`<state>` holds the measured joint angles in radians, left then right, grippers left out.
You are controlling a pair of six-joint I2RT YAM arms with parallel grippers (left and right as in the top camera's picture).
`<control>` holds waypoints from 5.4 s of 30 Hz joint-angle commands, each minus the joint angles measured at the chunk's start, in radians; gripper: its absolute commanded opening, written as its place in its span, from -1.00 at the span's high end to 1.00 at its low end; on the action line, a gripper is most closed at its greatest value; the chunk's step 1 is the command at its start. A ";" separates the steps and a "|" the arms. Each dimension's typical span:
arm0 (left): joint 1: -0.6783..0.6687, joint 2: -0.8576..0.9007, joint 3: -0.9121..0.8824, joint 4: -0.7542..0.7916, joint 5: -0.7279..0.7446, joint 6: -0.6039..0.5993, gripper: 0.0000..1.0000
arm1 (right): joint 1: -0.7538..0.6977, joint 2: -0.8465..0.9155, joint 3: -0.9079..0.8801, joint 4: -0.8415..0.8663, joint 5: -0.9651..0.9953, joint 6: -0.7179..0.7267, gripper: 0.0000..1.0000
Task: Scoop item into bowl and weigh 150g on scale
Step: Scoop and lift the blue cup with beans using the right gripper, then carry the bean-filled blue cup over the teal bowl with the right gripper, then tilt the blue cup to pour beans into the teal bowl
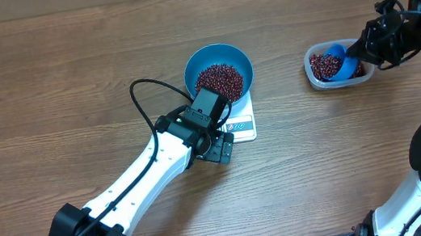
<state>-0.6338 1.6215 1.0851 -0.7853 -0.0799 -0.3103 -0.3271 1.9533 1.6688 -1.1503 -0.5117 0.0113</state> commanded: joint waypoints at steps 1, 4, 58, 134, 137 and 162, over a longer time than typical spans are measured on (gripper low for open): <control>0.006 0.001 -0.010 0.000 -0.008 0.019 -0.99 | -0.006 -0.016 0.064 -0.020 -0.013 -0.020 0.93; 0.006 0.001 -0.010 0.000 -0.009 0.019 -0.99 | -0.006 -0.016 0.097 -0.038 -0.013 -0.019 0.93; 0.006 0.001 -0.010 0.001 -0.008 0.019 -0.99 | -0.006 -0.018 0.173 -0.094 -0.290 -0.015 0.93; 0.006 0.001 -0.010 0.001 -0.012 0.019 -0.99 | 0.749 -0.027 0.423 -0.055 0.376 -0.338 0.93; 0.008 0.001 -0.010 0.002 -0.013 0.019 -0.99 | 0.749 -0.027 0.423 -0.055 0.359 -0.338 0.93; 0.013 0.001 -0.010 0.001 -0.024 0.019 -0.98 | 0.749 -0.018 0.418 -0.040 0.317 -0.357 0.93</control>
<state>-0.6319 1.6215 1.0851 -0.7849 -0.0875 -0.3103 0.4191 1.9533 2.0628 -1.1969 -0.1802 -0.3405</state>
